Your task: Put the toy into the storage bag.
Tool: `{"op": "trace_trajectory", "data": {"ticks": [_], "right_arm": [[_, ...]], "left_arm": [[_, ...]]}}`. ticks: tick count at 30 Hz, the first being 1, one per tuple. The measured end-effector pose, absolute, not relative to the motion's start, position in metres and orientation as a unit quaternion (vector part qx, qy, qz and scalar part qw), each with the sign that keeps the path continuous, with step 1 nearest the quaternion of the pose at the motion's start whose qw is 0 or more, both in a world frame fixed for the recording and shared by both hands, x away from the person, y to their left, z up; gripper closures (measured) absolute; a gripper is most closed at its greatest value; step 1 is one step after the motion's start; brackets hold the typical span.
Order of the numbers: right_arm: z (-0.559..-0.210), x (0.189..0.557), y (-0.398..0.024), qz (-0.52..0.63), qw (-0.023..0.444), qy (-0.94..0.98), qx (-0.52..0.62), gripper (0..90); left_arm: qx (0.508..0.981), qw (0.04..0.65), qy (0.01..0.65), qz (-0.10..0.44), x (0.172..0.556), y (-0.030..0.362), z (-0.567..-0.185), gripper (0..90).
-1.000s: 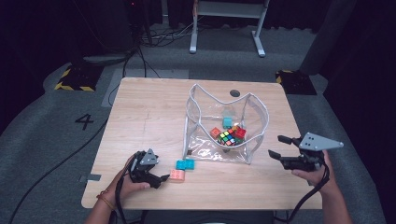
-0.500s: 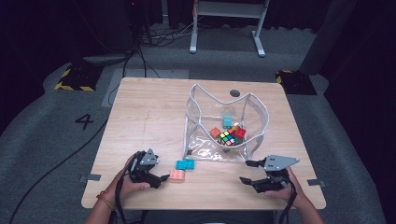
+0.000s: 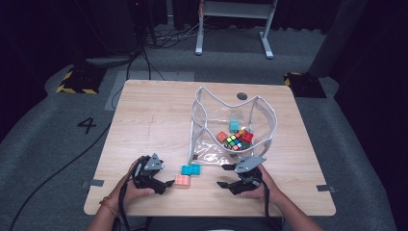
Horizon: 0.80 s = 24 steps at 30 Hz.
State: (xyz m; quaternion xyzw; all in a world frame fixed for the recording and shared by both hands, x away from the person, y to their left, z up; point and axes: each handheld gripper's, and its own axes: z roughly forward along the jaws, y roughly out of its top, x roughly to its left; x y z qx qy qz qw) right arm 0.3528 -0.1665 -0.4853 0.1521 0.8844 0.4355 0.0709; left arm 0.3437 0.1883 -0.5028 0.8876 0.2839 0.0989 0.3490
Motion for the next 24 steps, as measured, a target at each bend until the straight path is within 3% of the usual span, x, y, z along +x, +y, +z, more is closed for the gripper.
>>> {"op": "trace_trajectory", "data": {"ticks": [13, 24], "right_arm": [[-0.485, 0.372, -0.105, 0.448, 0.069, 0.885, 0.104, 35.8], [-0.493, 0.379, -0.086, 0.448, 0.066, 0.886, 0.101, 39.9]], "left_arm": [[0.888, 0.349, 0.284, 0.099, 0.344, 0.188, -0.503, 12.0], [0.888, 0.349, 0.284, 0.100, 0.344, 0.188, -0.503, 12.0]]}}
